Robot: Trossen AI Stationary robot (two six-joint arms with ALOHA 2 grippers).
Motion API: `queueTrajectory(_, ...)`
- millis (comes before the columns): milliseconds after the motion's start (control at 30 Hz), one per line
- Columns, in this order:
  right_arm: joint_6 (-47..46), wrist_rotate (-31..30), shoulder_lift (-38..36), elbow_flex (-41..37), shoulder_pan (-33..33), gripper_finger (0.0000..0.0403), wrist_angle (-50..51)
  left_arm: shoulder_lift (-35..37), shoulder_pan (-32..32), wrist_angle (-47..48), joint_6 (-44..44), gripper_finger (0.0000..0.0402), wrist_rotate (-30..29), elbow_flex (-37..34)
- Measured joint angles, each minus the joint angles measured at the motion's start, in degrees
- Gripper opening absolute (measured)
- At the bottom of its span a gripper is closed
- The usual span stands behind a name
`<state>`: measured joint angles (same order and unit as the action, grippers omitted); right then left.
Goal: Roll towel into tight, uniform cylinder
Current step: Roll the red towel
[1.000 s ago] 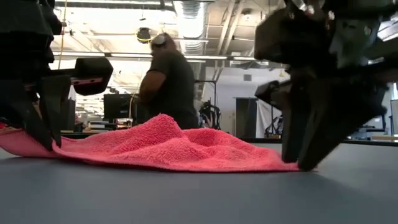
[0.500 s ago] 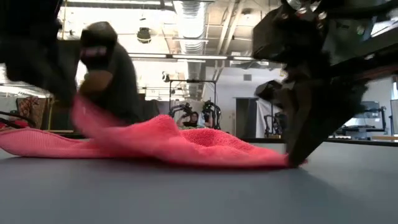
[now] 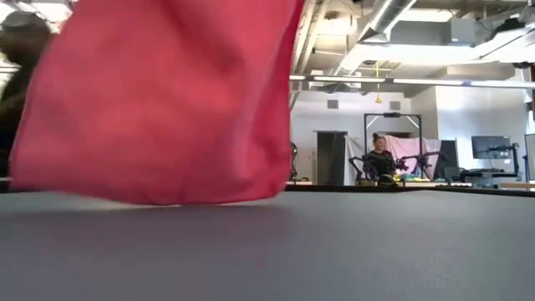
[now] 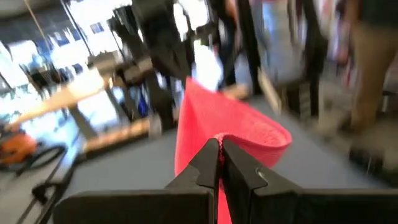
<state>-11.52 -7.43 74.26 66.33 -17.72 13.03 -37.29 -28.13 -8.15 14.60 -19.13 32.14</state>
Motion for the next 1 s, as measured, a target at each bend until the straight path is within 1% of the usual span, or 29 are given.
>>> queueTrajectory(133,-0.3,0.0,-2.0,3.4,-1.4,0.0009,-0.4,4.6,-0.8,-2.7,-2.2,0.0000,2.5,0.0)
queueTrajectory(233,-0.9,0.0,-1.8,6.0,-4.0,0.0009,-0.5,5.4,-1.7,-3.2,-3.9,0.0000,5.8,0.0)
queueTrajectory(300,-0.9,-0.1,-0.8,7.0,-5.6,0.0009,-1.2,5.4,-2.6,-2.9,-4.3,0.0000,6.8,0.0)
queueTrajectory(400,-0.7,-3.0,-0.3,8.9,-6.6,0.0009,-1.1,5.4,-3.8,-2.8,-3.5,0.0000,5.9,0.0)
queueTrajectory(467,-0.7,-7.1,-0.1,10.1,-5.7,0.0009,-1.1,5.4,-3.9,-2.8,-2.4,0.0000,2.8,0.0)
queueTrajectory(500,-0.7,-8.7,-0.1,10.1,-5.1,0.0009,0.7,5.3,-3.9,-2.6,-1.8,0.0000,0.8,0.0)
queueTrajectory(567,-1.6,-10.4,0.4,10.0,-2.3,0.0009,5.5,5.4,-3.2,-1.1,-0.3,0.0000,-3.6,0.0)
queueTrajectory(633,-3.4,-10.5,1.6,9.9,1.7,0.0009,10.2,5.3,-1.7,0.7,1.0,0.0000,-8.5,0.0)
queueTrajectory(700,-4.4,-10.5,3.0,9.1,6.0,0.0009,12.5,5.2,0.7,3.5,1.1,0.0000,-12.2,0.0)
queueTrajectory(733,-4.6,-10.3,3.8,8.5,8.4,0.0009,12.8,5.0,2.3,4.7,0.4,0.0000,-13.2,-0.2)
queueTrajectory(833,-4.7,-5.8,7.1,7.2,15.6,0.0009,13.3,4.6,8.6,8.8,-2.8,0.0000,-15.0,-1.8)
queueTrajectory(1000,-4.5,-1.9,15.3,7.1,26.3,0.0009,12.8,1.6,22.2,18.0,-10.5,0.0000,-17.7,-5.3)
